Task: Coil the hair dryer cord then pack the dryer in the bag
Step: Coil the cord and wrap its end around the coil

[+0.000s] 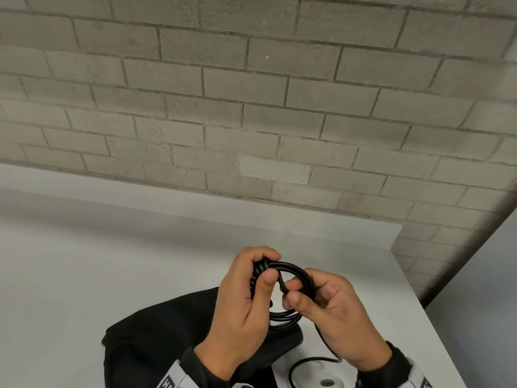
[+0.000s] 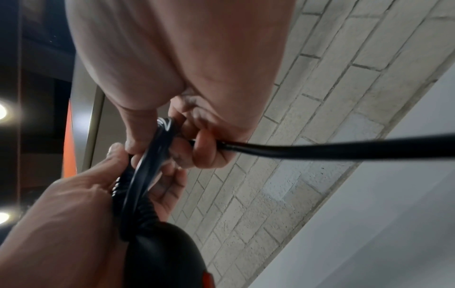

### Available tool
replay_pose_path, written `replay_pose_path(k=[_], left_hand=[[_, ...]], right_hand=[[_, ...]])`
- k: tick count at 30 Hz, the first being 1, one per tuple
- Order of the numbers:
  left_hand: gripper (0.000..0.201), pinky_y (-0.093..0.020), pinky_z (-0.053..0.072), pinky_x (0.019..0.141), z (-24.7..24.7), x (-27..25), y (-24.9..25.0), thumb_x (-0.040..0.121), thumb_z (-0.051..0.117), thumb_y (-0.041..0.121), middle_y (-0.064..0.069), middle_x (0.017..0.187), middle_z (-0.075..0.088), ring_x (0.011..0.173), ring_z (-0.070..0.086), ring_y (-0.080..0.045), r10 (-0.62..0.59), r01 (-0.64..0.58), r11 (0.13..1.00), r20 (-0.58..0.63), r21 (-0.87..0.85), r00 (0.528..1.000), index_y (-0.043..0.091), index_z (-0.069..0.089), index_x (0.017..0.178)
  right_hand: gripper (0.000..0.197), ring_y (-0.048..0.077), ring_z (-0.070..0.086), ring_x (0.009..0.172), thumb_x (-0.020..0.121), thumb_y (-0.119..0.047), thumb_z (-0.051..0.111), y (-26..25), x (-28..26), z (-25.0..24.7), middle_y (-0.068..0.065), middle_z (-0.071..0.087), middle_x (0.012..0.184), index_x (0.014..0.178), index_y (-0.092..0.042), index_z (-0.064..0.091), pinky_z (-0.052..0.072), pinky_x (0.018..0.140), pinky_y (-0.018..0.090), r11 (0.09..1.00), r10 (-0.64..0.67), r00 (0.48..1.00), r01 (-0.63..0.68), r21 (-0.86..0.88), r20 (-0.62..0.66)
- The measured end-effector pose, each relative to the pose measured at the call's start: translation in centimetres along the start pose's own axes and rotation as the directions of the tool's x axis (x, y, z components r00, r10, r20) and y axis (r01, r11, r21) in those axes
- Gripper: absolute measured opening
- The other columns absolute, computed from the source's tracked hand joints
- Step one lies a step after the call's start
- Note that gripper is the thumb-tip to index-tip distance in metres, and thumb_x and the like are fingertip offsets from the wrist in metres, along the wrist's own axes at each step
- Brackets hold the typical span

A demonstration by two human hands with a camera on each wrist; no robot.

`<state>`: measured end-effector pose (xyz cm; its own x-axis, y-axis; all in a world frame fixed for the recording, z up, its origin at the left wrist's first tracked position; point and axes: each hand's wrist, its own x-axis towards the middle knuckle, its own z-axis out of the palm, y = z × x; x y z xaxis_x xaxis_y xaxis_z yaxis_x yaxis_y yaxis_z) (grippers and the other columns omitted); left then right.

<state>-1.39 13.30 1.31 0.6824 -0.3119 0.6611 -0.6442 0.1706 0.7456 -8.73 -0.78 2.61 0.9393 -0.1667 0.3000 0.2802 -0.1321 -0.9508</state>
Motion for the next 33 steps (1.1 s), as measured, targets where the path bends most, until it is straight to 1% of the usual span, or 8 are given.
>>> replay_pose_path(k=[8, 11, 13, 15, 17, 21, 26, 33], left_hand=[[0.018, -0.008, 0.046, 0.071, 0.2, -0.1, 0.1, 0.092, 0.054, 0.035, 0.013, 0.093, 0.064, 0.084, 0.064, -0.008, -0.057, 0.057, 0.998, -0.025, -0.015, 0.998, 0.028, 0.052, 0.109], [0.017, -0.007, 0.046, 0.071, 0.6, -0.1, 0.0, 0.092, 0.056, 0.029, 0.014, 0.094, 0.065, 0.086, 0.065, -0.007, -0.087, 0.085, 0.996, -0.097, -0.024, 0.991, 0.029, 0.052, 0.108], [0.018, -0.007, 0.046, 0.071, 0.9, -0.2, -0.1, 0.09, 0.055, 0.027, 0.015, 0.095, 0.064, 0.086, 0.065, -0.006, -0.088, 0.087, 0.996, -0.136, -0.014, 0.987, 0.03, 0.052, 0.108], [0.02, -0.006, 0.046, 0.068, 1.2, -0.3, -0.2, 0.09, 0.055, 0.026, 0.015, 0.094, 0.064, 0.082, 0.065, -0.006, -0.072, 0.073, 0.997, -0.159, -0.002, 0.985, 0.031, 0.052, 0.108], [0.02, -0.005, 0.046, 0.066, 1.4, -0.5, -0.3, 0.091, 0.058, 0.026, 0.018, 0.093, 0.064, 0.079, 0.066, -0.004, -0.053, 0.055, 0.998, -0.184, 0.005, 0.981, 0.032, 0.051, 0.108], [0.023, -0.003, 0.046, 0.065, 1.4, -0.5, -0.5, 0.088, 0.053, 0.036, 0.022, 0.097, 0.064, 0.08, 0.066, 0.001, 0.003, 0.006, 0.999, -0.221, 0.036, 0.975, 0.044, 0.049, 0.109], [0.033, -0.006, 0.048, 0.066, 1.6, -0.5, -1.1, 0.09, 0.054, 0.042, 0.007, 0.092, 0.064, 0.081, 0.065, 0.001, 0.077, -0.051, 0.991, -0.222, 0.123, 0.972, 0.061, 0.042, 0.114], [0.02, -0.003, 0.044, 0.062, 1.4, -0.3, -1.8, 0.094, 0.044, 0.058, 0.001, 0.082, 0.063, 0.068, 0.061, 0.005, 0.118, -0.08, 0.984, -0.245, 0.16, 0.962, 0.057, 0.041, 0.114]], right_hand=[[0.01, 0.017, 0.068, 0.082, 0.084, -0.028, 0.072, -0.4, 0.4, 0.5, 0.005, 0.072, 0.083, 0.091, -0.021, 0.071, 0.053, 0.08, 0.031, 0.996, 0.027, 0.999, -0.029, -0.079, -0.026], [0.027, 0.011, 0.062, 0.096, 0.078, -0.031, 0.078, 0.3, 0.0, 1.6, -0.009, 0.068, 0.1, 0.102, -0.032, 0.064, 0.046, 0.086, 0.023, 0.941, -0.088, 0.968, 0.004, -0.34, -0.233], [0.039, 0.009, 0.056, 0.089, 0.071, -0.04, 0.079, 0.6, -0.5, 2.6, -0.013, 0.059, 0.098, 0.102, -0.034, 0.057, 0.042, 0.076, 0.013, 0.793, -0.338, 0.851, 0.028, -0.608, -0.401], [0.022, 0.016, 0.053, 0.071, 0.076, -0.034, 0.076, 1.1, -1.1, 3.6, -0.002, 0.054, 0.083, 0.093, -0.026, 0.064, 0.046, 0.058, 0.023, 0.534, -0.606, 0.742, 0.111, -0.838, -0.288], [0.012, 0.02, 0.05, 0.059, 0.086, -0.03, 0.066, 1.5, -1.3, 4.5, 0.002, 0.053, 0.074, 0.09, -0.02, 0.073, 0.044, 0.043, 0.028, 0.386, -0.647, 0.736, 0.09, -0.918, -0.2], [0.031, 0.014, 0.048, 0.06, 0.09, -0.044, 0.047, 1.1, -1.5, 5.3, -0.003, 0.049, 0.077, 0.084, -0.026, 0.072, 0.037, 0.038, 0.022, 0.468, -0.41, 0.863, -0.077, -0.881, -0.293], [0.023, 0.002, 0.054, 0.078, 0.09, -0.036, 0.058, -0.7, -1.6, 5.1, -0.002, 0.051, 0.088, 0.072, -0.034, 0.071, 0.043, 0.066, 0.009, 0.892, 0.116, 0.922, -0.261, -0.369, -0.37], [0.048, 0.015, 0.045, 0.057, 0.073, -0.057, 0.062, -2.5, -1.3, 3.8, -0.001, 0.052, 0.064, 0.053, -0.014, 0.061, 0.036, 0.063, 0.031, 0.897, 0.385, 0.892, -0.301, 0.323, -0.238]])
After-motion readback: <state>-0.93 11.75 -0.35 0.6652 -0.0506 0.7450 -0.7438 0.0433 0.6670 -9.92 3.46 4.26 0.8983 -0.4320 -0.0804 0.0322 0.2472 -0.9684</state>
